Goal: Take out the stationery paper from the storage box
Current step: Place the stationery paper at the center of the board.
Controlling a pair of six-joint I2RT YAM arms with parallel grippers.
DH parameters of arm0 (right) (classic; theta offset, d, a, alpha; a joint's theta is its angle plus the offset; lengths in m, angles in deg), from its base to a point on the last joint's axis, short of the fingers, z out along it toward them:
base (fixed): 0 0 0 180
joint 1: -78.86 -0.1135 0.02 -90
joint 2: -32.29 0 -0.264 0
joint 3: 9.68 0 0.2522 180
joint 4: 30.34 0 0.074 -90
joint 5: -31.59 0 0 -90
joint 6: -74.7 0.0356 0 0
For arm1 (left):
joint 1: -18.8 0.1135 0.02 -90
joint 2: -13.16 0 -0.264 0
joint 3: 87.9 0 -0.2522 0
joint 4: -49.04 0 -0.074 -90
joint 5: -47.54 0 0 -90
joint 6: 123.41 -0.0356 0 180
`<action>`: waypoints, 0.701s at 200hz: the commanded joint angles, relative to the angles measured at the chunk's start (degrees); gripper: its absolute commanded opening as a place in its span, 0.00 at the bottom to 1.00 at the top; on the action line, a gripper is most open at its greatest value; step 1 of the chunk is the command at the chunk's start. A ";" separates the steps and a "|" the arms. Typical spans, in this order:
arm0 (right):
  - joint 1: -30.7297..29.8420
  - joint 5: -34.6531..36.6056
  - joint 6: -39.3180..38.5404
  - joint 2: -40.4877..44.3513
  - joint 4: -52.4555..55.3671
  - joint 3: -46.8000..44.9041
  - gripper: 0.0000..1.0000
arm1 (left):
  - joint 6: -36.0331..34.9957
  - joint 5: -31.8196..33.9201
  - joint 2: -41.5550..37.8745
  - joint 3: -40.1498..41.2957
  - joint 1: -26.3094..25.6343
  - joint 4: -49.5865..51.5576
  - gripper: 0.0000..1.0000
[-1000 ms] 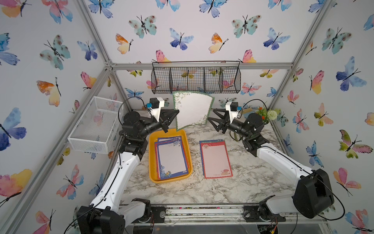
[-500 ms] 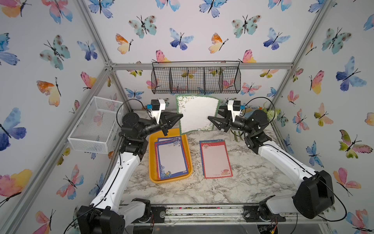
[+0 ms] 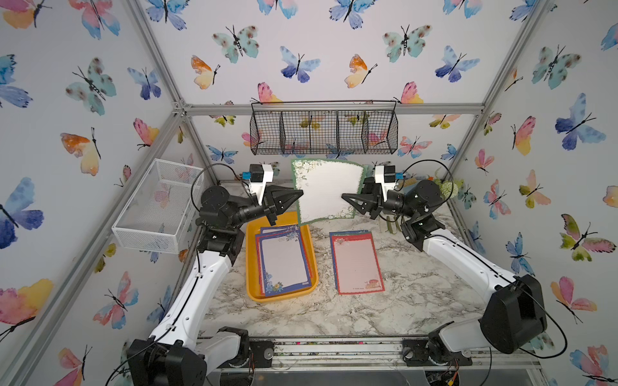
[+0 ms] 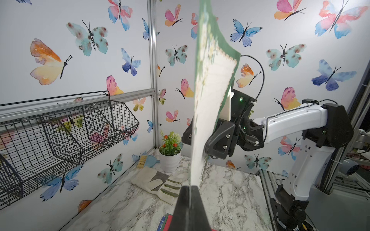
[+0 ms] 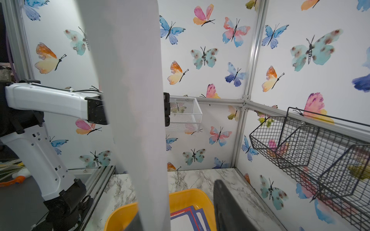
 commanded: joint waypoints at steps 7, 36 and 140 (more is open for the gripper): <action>-0.11 -2.57 2.15 -0.82 -2.66 2.40 0.36 | 2.00 -2.17 0.38 0.35 0.22 -2.78 0.00; -0.11 -3.50 3.00 -1.55 -2.76 3.36 0.28 | 2.39 -3.00 0.57 0.36 0.22 -3.14 0.00; -0.11 -3.91 4.01 -1.44 -2.30 2.76 0.02 | 1.63 -0.73 -0.37 0.11 0.21 -1.39 0.10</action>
